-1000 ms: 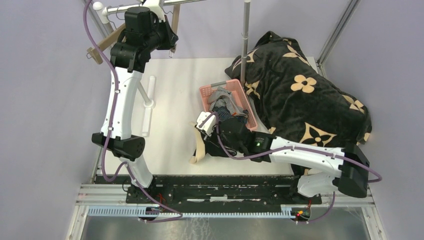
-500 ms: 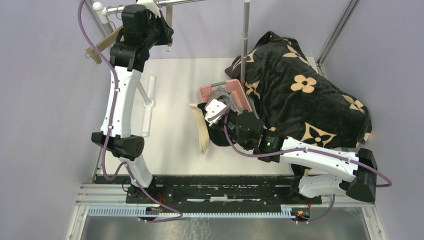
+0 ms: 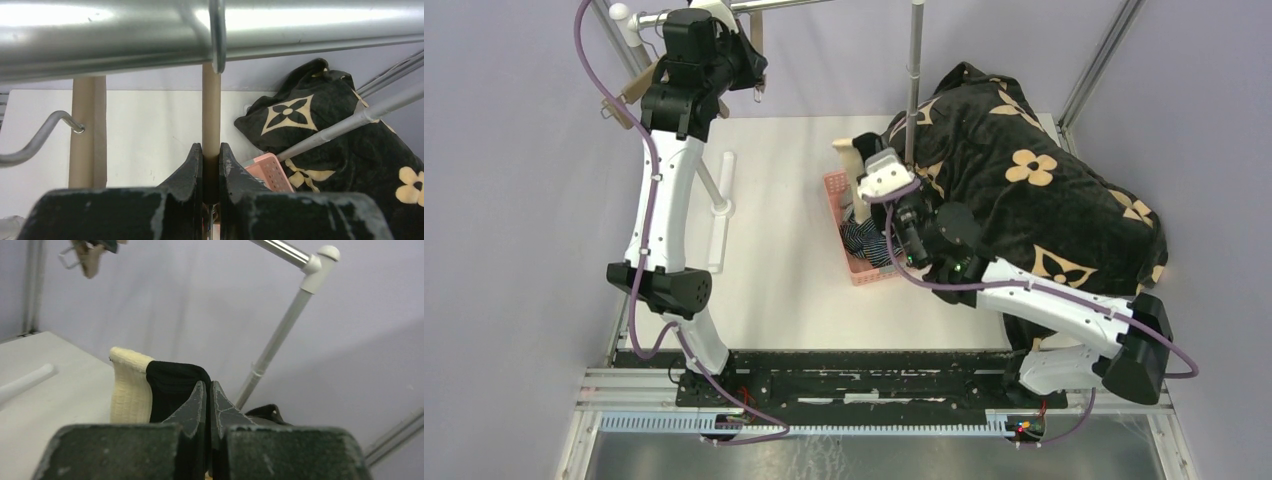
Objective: Remove the underwear clipped to the hanger
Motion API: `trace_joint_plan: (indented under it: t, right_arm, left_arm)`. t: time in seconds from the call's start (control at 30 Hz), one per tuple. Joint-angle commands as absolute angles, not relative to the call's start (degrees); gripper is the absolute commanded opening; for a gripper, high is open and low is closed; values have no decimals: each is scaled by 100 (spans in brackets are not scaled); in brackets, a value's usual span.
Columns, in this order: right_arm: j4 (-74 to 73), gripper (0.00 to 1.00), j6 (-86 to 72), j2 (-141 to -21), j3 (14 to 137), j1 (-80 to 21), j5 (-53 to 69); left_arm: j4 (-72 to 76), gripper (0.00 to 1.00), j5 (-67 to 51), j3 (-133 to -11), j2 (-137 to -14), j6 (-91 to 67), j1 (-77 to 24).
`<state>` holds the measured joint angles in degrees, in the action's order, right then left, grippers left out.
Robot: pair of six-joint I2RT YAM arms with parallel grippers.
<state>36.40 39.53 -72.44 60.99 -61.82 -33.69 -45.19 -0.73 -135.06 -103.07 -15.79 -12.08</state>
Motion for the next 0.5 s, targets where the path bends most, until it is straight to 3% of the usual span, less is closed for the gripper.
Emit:
trace_joint_plan:
  t: [0.0,0.17,0.37,0.47]
  right_arm:
    - [4036,1,3755,-7633,6649,-5470,-3625]
    - [3100,1,2290,-7787,6707,-4617,-2945]
    - [2934,1,1861,-7905,6440,-4553,-2642]
    - [2801,1,1756,-7918,6413,-4553,-2513]
  left_arm:
    - [-4148,7,-283,-13688,-10300,-1754,-1178]
    - [-4146,7,-269,-13622,-10338,-1710,-1182]
    - [-4209,9,-338,-13602,-10444,-1703,-1182]
    - [-4235,24,-343,-13510,-10434,-1679,-1178]
